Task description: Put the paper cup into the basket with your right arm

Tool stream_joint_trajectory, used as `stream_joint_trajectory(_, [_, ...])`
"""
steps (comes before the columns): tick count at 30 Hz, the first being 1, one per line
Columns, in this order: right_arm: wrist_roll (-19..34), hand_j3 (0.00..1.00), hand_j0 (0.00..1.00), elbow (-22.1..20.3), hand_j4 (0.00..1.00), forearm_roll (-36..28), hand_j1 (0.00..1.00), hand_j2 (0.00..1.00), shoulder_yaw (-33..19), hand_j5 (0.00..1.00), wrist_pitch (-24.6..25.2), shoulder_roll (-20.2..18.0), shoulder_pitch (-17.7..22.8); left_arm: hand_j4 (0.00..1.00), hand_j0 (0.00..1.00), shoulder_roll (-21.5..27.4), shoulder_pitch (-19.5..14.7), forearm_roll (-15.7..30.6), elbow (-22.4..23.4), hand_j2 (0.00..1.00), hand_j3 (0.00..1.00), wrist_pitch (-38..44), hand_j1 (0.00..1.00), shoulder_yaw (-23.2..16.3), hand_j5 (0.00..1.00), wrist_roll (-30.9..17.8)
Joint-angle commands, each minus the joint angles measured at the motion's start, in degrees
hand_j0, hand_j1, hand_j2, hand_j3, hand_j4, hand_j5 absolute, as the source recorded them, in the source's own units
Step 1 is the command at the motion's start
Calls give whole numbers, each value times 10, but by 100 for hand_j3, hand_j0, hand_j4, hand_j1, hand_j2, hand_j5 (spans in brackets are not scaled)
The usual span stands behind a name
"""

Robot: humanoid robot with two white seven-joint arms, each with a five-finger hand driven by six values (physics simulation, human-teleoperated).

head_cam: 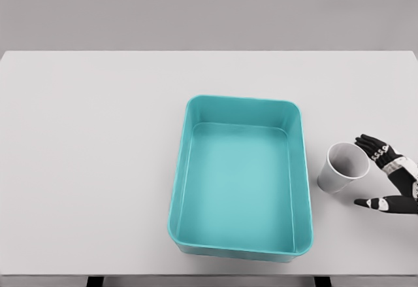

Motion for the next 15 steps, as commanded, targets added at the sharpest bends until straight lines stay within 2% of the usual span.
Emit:
stream_joint_trajectory(1, [0, 100, 100, -10, 100, -8, 100, 100, 5, 100, 19, 8, -1, 100, 100, 0, 0, 0, 0, 100, 100, 0, 100, 0, 100, 0])
stream_joint_trajectory(3, [0, 100, 100, -10, 100, -9, 100, 100, 5, 100, 44, 21, -17, 100, 100, 0, 1, 0, 0, 100, 100, 0, 100, 0, 100, 0])
stream_joint_trajectory(6, [0, 100, 100, -9, 100, -8, 100, 100, -4, 100, 89, 59, -38, 100, 100, 0, 1, 0, 0, 100, 100, 0, 100, 0, 100, 0])
stream_joint_trajectory(15, [0, 100, 100, -21, 100, -8, 100, 100, -2, 100, 92, 58, -33, 100, 100, 0, 1, 0, 0, 100, 100, 0, 100, 0, 100, 0])
